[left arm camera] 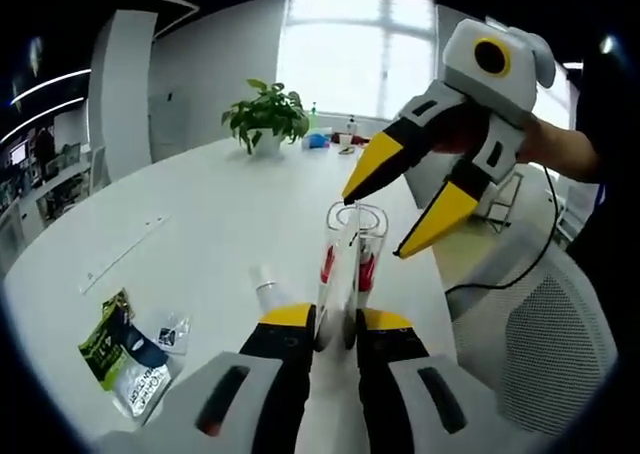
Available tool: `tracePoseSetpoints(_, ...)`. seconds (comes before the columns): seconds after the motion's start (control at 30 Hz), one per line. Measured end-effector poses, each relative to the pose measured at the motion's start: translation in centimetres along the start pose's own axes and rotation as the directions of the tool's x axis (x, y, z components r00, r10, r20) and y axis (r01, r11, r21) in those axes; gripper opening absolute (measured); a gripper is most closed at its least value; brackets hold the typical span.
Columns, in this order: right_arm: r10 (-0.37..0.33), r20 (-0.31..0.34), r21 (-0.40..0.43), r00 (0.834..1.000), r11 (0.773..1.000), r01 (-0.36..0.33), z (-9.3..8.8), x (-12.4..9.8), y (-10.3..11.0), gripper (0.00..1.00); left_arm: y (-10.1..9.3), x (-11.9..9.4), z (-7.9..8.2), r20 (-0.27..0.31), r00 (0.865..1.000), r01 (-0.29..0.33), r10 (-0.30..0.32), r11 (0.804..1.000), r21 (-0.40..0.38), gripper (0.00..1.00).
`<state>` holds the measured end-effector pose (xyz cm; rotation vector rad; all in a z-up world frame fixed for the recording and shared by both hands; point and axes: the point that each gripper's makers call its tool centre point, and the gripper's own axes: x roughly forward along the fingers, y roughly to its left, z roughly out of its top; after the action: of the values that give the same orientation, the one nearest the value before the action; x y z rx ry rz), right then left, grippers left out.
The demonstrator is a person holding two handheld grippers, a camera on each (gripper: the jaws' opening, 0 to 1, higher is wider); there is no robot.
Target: Arrange the skincare products in the storage area until every visible bottle or jar stands upright without overlapping.
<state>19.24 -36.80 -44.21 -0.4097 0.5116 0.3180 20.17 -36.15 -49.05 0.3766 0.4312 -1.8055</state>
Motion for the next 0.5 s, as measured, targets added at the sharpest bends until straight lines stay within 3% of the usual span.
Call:
tracePoseSetpoints(0.17, -0.019, 0.007, 0.011, 1.000, 1.000, 0.019, 0.2, -0.2, -0.4, 0.21, 0.6, -0.1, 0.0, 0.010, 1.000, -0.027, 0.027, 0.999, -0.026, 0.20)
tracePoseSetpoints(0.33, -0.046, 0.026, 0.066, 0.999, 0.997, 0.044, 0.4, -0.9, -0.7, 0.28, 0.8, -0.7, 0.4, 0.057, 0.996, -0.057, 0.062, 0.995, -0.078, 0.23)
tracePoseSetpoints(0.5, -0.057, 0.023, 0.107, 0.998, 0.993, 0.054, -0.2, -1.3, -0.6, 0.33, 1.1, -1.7, 0.1, 0.068, 0.993, -0.086, 0.094, 0.989, -0.117, 0.31)
